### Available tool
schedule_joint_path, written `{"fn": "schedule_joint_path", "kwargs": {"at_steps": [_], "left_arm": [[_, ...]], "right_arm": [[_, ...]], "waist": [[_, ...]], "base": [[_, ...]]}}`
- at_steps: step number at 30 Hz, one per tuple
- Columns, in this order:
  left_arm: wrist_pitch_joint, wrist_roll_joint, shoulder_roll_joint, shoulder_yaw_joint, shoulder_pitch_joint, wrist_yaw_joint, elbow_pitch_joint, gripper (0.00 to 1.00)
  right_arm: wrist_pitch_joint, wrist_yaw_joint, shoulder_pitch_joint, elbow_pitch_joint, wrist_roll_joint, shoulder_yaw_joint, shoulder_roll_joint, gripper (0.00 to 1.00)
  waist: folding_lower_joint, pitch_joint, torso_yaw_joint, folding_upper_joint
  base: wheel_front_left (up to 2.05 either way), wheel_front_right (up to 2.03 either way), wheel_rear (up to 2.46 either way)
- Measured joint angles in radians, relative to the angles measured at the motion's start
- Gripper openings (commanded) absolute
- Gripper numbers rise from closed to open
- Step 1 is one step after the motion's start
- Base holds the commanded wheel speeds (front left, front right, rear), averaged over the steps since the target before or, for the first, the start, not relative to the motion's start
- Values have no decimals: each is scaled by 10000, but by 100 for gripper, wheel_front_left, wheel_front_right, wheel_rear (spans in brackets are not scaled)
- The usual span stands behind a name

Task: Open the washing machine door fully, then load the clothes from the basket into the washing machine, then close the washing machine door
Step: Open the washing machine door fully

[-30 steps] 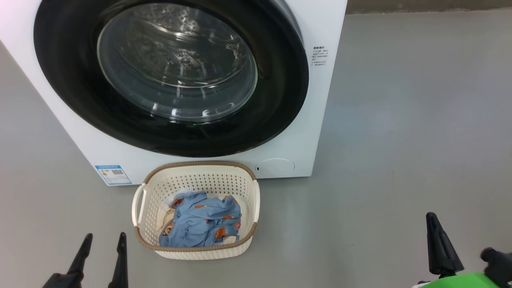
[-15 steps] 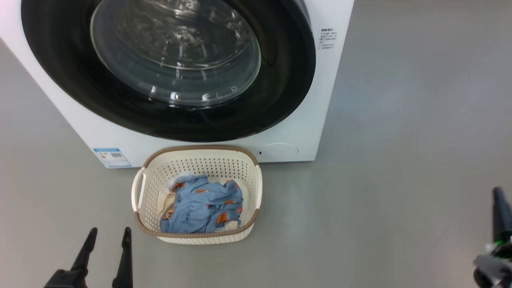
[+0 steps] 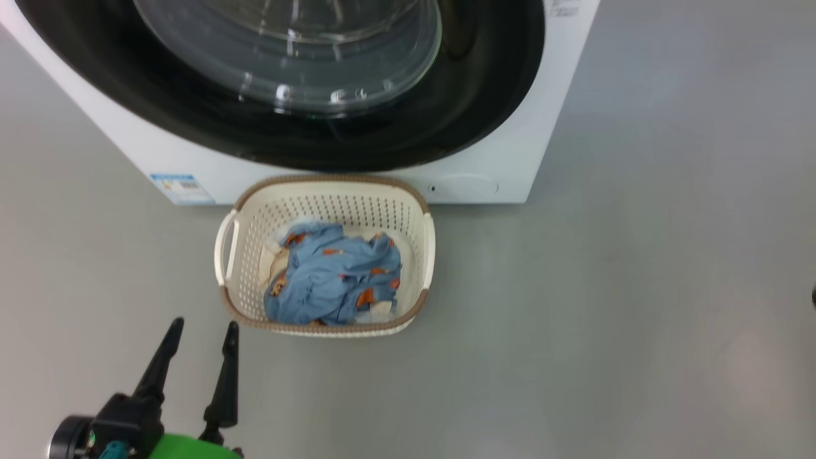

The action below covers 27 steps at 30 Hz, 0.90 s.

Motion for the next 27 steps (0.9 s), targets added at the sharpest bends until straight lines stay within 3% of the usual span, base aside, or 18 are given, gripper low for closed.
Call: {"fn": "schedule_joint_path", "kwargs": {"at_steps": [8, 27], "left_arm": [[0, -35, 31, -520, -863, 0, -205, 100], [0, -362, -107, -717, -1197, 0, -236, 100]], "right_arm": [[1712, 0, -2634, -228, -694, 1231, -577, 0], [3112, 0, -5636, -834, -1513, 2982, -786, 0]], "waist": [[0, 1142, 402, 0], [0, 2741, 1424, 0]], "base": [[0, 0, 0], [0, 0, 0]]}}
